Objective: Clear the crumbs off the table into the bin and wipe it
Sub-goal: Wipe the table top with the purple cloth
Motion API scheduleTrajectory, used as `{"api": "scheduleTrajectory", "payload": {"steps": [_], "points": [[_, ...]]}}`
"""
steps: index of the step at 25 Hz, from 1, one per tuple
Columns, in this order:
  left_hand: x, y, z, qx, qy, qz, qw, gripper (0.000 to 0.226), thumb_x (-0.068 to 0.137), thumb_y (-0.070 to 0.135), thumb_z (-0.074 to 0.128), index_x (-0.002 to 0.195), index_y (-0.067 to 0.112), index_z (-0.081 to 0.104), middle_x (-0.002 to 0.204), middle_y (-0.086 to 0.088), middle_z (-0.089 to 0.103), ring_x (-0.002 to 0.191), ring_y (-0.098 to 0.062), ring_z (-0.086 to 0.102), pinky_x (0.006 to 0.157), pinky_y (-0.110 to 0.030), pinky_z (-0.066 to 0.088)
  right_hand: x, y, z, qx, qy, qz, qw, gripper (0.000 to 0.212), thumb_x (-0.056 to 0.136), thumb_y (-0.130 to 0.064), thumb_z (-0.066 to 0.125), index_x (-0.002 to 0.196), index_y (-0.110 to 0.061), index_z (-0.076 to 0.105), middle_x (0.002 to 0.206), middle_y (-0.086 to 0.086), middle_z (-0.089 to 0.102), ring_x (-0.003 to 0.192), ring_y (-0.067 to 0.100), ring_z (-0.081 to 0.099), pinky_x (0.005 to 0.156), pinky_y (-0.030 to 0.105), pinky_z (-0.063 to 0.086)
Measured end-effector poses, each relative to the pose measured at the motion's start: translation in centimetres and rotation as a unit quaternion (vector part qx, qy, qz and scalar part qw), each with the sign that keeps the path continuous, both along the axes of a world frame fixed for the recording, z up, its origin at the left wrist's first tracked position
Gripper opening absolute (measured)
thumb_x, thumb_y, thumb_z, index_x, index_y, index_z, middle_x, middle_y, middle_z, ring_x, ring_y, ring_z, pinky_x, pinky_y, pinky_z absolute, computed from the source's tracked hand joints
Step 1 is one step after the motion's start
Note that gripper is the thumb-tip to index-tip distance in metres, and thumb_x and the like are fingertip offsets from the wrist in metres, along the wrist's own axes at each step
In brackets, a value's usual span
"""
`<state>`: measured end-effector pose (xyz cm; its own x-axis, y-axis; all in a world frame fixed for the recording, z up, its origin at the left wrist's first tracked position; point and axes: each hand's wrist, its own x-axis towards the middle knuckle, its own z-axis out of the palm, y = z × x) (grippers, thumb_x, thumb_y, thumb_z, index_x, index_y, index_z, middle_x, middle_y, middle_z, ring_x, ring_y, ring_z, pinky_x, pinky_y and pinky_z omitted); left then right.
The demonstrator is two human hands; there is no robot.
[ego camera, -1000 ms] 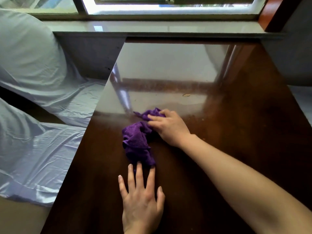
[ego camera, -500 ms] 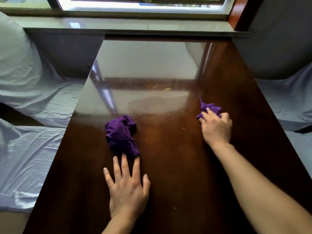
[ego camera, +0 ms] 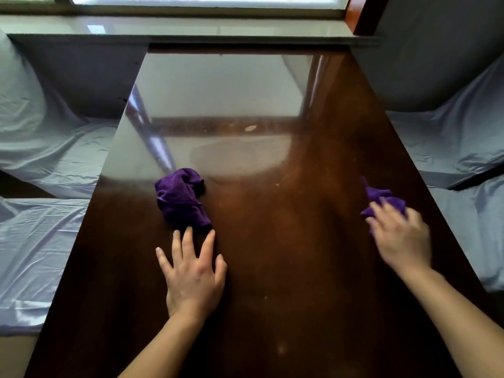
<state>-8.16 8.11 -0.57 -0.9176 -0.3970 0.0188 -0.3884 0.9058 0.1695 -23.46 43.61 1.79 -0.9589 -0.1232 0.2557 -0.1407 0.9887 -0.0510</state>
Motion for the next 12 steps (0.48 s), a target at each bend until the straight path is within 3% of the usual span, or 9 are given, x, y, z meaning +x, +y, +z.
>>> {"api": "scheduleTrajectory", "payload": {"steps": [2, 5, 8, 10, 12], "points": [[-0.1, 0.0, -0.1, -0.007, -0.005, 0.001, 1.000, 0.059, 0.084, 0.050, 0.034, 0.141, 0.033, 0.039, 0.152, -0.016, 0.033, 0.145, -0.035, 0.016, 0.112, -0.067, 0.010, 0.3, 0.6, -0.4, -0.032, -0.022, -0.069, 0.997, 0.041, 0.096, -0.037, 0.051, 0.130, -0.018, 0.062, 0.143, 0.005, 0.056, 0.106, 0.044, 0.048, 0.088, 0.052, 0.044], [-0.1, 0.2, 0.0, -0.016, -0.015, 0.003, 1.000, 0.059, 0.085, 0.050, 0.032, 0.141, 0.032, 0.037, 0.153, -0.016, 0.032, 0.145, -0.036, 0.015, 0.112, -0.068, 0.009, 5.4, -3.5, -0.1, -0.039, 0.001, -0.045, 0.998, 0.035, 0.093, -0.034, 0.056, 0.123, -0.020, 0.067, 0.138, 0.001, 0.061, 0.095, 0.040, 0.051, 0.080, 0.047, 0.043], [-0.3, 0.1, 0.1, -0.013, -0.014, 0.006, 1.000, 0.059, 0.084, 0.048, 0.034, 0.141, 0.031, 0.039, 0.152, -0.016, 0.031, 0.144, -0.037, 0.016, 0.111, -0.068, 0.008, 16.2, -11.8, -1.6, -0.092, 0.015, 0.080, 0.992, 0.032, 0.087, -0.031, 0.063, 0.117, -0.024, 0.070, 0.135, -0.002, 0.063, 0.097, 0.037, 0.059, 0.079, 0.044, 0.045], [0.0, 0.1, 0.1, -0.001, -0.002, 0.000, 1.000, 0.058, 0.085, 0.047, 0.037, 0.140, 0.030, 0.041, 0.153, -0.016, 0.032, 0.144, -0.036, 0.017, 0.111, -0.068, 0.008, 23.4, -18.4, -2.2, -0.123, -0.018, 0.224, 0.967, 0.022, 0.089, -0.028, 0.061, 0.110, -0.027, 0.070, 0.130, -0.004, 0.067, 0.105, 0.035, 0.060, 0.084, 0.043, 0.050], [0.1, -0.1, 0.1, 0.013, 0.001, -0.010, 1.000, 0.054, 0.088, 0.046, 0.040, 0.141, 0.033, 0.039, 0.155, -0.014, 0.028, 0.146, -0.033, 0.014, 0.113, -0.066, 0.006, 26.1, -20.9, -2.4, -0.135, -0.056, 0.308, 0.940, 0.023, 0.093, -0.027, 0.054, 0.111, -0.029, 0.068, 0.130, -0.004, 0.067, 0.112, 0.032, 0.059, 0.089, 0.041, 0.052]]}}
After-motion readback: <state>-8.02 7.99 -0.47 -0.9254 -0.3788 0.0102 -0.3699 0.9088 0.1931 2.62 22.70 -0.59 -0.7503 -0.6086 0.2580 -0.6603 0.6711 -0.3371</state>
